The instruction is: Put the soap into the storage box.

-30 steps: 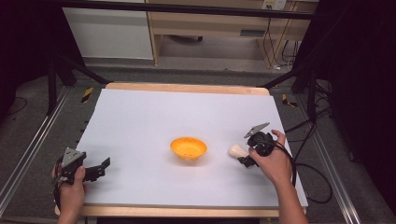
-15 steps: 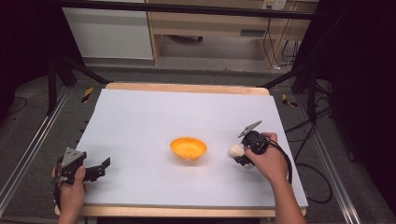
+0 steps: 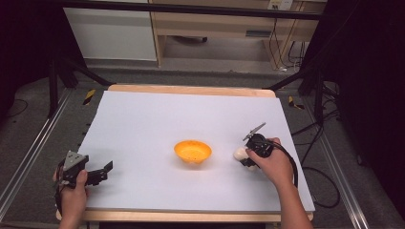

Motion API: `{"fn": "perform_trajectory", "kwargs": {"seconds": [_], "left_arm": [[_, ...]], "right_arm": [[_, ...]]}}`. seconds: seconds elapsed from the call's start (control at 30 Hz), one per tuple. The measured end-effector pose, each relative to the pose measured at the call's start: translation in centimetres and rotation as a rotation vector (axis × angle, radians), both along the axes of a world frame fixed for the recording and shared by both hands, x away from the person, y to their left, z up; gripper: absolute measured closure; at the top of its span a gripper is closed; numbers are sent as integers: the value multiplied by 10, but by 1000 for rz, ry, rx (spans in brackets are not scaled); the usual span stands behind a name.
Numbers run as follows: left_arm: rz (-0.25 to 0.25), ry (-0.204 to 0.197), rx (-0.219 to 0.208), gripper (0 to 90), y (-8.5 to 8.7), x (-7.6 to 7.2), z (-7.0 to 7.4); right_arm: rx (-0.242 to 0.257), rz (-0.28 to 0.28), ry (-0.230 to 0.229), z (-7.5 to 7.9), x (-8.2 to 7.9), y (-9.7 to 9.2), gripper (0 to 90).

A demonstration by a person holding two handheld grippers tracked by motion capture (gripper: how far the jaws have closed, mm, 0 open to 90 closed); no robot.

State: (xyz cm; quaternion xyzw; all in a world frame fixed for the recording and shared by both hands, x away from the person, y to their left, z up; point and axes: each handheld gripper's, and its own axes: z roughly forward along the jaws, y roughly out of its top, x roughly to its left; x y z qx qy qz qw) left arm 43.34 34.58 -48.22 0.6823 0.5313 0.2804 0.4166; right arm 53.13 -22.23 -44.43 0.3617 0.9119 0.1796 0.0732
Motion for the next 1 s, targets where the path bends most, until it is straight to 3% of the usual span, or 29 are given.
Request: {"fn": "perform_trajectory", "kwargs": {"seconds": [0.17, 0.3, 0.43, 0.6, 1.0], "left_arm": [[0, 0, 0, 15, 0, 0, 0], [0, 0, 1, 15, 0, 0, 0], [-3, 3, 3, 15, 0, 0, 0], [-3, 4, 2, 16, 0, 0, 0], [-6, 3, 5, 16, 0, 1, 0]], "right_arm": [[26, -10, 20, -4, 0, -2, 468], [27, -9, 28, -6, -1, -2, 472], [-27, 37, 17, -8, -3, 3, 466], [4, 43, 4, -10, -4, -1, 465], [6, 45, 12, -10, -3, -1, 473]]}}
